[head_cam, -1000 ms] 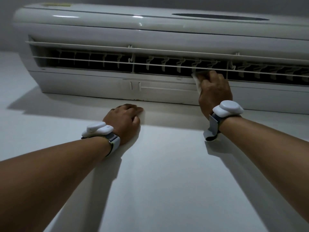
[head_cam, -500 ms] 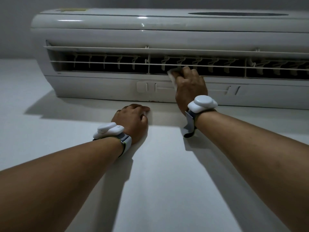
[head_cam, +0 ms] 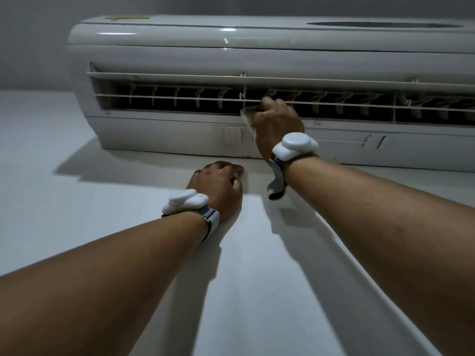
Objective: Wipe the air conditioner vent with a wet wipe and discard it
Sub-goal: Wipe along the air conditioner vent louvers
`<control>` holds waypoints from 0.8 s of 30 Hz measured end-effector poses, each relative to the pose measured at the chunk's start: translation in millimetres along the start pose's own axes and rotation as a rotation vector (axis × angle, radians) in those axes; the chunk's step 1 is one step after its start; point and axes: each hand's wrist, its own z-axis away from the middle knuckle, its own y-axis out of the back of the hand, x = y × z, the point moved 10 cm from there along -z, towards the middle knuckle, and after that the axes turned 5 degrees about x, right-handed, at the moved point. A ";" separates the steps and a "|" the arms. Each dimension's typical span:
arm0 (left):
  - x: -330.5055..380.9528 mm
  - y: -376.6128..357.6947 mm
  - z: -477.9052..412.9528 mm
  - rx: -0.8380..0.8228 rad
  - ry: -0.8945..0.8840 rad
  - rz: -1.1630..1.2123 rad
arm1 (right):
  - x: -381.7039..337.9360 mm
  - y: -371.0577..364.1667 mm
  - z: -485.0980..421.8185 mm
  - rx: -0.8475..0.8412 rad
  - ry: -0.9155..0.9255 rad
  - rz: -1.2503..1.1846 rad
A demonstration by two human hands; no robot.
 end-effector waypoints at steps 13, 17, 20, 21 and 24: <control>1.9 2.4 1.9 -0.012 -0.006 0.011 | 21.9 5.8 8.6 -0.016 0.095 0.066; 1.7 3.3 1.8 -0.014 0.000 0.001 | 43.0 16.2 20.0 0.018 0.134 0.057; 3.6 3.4 2.2 -0.006 0.002 -0.005 | 66.1 20.4 28.0 0.031 0.106 0.045; 4.0 3.7 2.6 -0.003 0.003 -0.007 | 73.8 21.7 30.4 0.030 0.089 0.023; 1.2 5.0 2.9 0.004 0.008 -0.013 | 89.7 27.1 35.5 0.040 0.071 -0.030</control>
